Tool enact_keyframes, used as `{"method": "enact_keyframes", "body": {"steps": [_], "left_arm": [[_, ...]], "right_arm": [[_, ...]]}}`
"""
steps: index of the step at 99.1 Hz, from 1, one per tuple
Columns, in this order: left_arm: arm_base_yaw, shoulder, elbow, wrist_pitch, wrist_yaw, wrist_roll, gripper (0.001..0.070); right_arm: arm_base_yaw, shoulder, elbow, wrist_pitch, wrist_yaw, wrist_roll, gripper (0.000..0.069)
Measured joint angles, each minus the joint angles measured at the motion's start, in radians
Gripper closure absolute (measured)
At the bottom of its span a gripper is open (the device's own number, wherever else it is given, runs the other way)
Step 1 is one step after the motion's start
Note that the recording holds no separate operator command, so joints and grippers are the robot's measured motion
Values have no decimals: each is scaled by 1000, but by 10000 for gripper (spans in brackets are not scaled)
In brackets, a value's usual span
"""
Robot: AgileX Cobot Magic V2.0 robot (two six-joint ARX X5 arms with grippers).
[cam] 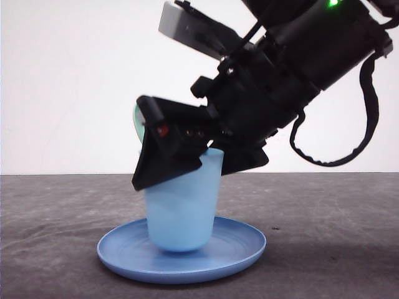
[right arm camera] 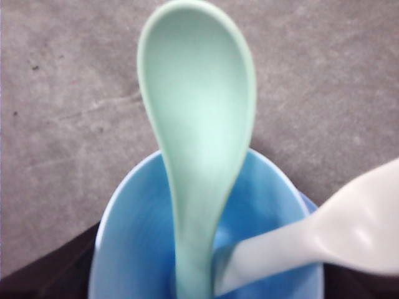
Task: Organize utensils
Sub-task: 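Lower the cup onto the center of the blue plate with the right gripper, then open the right gripper and withdraw it away from the cup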
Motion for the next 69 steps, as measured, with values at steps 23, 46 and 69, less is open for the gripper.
{"method": "enact_keyframes", "body": {"steps": [23, 46, 69], "left_arm": [[0, 0, 0, 0, 0, 0, 474], [0, 0, 0, 0, 0, 0, 474], [0, 0, 0, 0, 0, 0, 474]], "right_arm": [[0, 26, 2, 20, 0, 2, 229], [0, 26, 2, 18, 0, 3, 164], [0, 21, 2, -49, 0, 23, 11]]}}
